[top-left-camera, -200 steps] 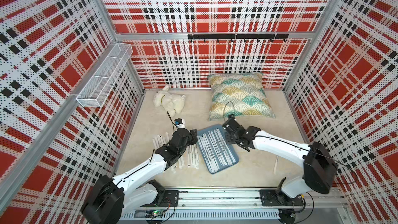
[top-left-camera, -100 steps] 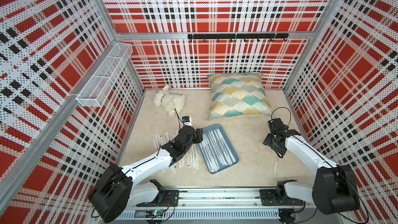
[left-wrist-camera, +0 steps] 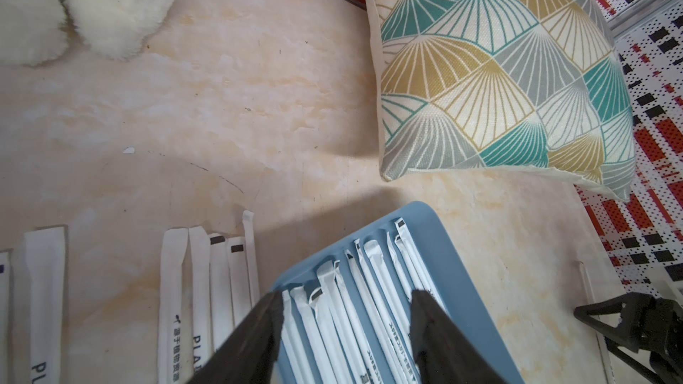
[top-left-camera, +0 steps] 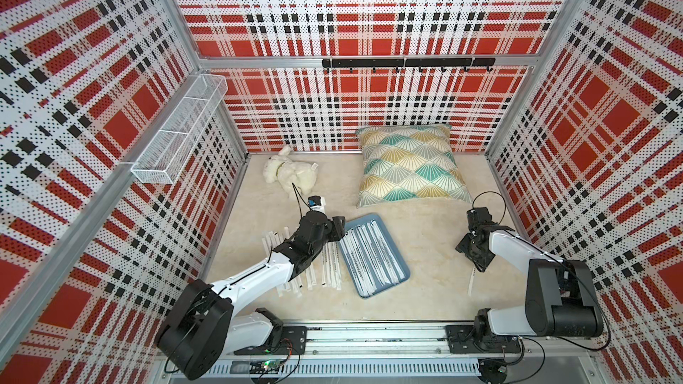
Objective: Put the straws into the storage box
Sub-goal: Pick up the straw from the center of the board.
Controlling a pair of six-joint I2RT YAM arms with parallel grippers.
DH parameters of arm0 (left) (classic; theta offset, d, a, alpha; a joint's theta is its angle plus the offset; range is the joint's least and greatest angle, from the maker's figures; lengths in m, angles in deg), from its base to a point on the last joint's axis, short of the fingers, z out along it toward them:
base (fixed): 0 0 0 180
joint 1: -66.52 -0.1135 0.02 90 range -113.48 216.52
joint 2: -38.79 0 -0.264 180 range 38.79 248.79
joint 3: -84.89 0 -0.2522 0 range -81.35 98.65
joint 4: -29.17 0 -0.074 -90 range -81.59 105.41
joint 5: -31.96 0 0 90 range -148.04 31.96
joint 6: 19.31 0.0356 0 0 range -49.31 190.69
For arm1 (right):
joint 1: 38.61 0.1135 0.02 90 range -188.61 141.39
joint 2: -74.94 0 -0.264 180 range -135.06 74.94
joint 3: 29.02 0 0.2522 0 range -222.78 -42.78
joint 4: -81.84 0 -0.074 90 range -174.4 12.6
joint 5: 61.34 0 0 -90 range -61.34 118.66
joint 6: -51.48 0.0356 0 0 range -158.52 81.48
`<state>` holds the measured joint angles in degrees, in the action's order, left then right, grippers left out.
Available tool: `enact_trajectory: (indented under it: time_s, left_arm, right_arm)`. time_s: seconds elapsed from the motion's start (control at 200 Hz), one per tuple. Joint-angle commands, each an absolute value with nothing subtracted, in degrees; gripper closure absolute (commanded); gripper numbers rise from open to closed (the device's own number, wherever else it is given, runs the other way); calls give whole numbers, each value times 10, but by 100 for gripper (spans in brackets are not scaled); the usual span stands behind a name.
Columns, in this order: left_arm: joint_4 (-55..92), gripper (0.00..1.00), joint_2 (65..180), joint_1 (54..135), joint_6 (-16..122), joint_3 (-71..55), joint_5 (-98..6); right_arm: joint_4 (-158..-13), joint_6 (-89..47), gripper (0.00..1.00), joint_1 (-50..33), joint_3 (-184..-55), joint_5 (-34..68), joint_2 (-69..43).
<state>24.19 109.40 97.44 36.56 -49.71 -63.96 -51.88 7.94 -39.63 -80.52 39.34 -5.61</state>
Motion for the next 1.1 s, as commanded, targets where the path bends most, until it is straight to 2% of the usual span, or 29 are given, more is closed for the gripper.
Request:
enact_trajectory:
  time_s: [0.0,0.16,0.235,0.421,0.531,0.656,0.867,1.097]
  left_arm:
    - [244,41,1071,962,370,-511,-634]
    - [226,41,1048,959,356,-525,-649]
    - [221,42,1041,959,350,-530,-653]
    - [203,42,1038,960,341,-529,-656]
    - [165,42,1040,959,348,-508,-646]
    - [117,43,1034,958,359,-487,-640]
    - [85,43,1038,958,348,-469,-647]
    - [94,44,1012,967,309,-491,-683]
  right_arm:
    - [-532,93,47,-371,-773,355,-55]
    - [-510,135,61,-259,-775,368,-45]
    - [-504,160,63,-194,-784,376,-52]
    - [-475,205,53,-50,-847,418,-114]
    - [-446,221,46,6,-879,449,-143]
    - [-450,226,46,53,-870,463,-136]
    - [-470,209,64,76,-819,477,-112]
    - [-440,165,82,83,-824,526,-106]
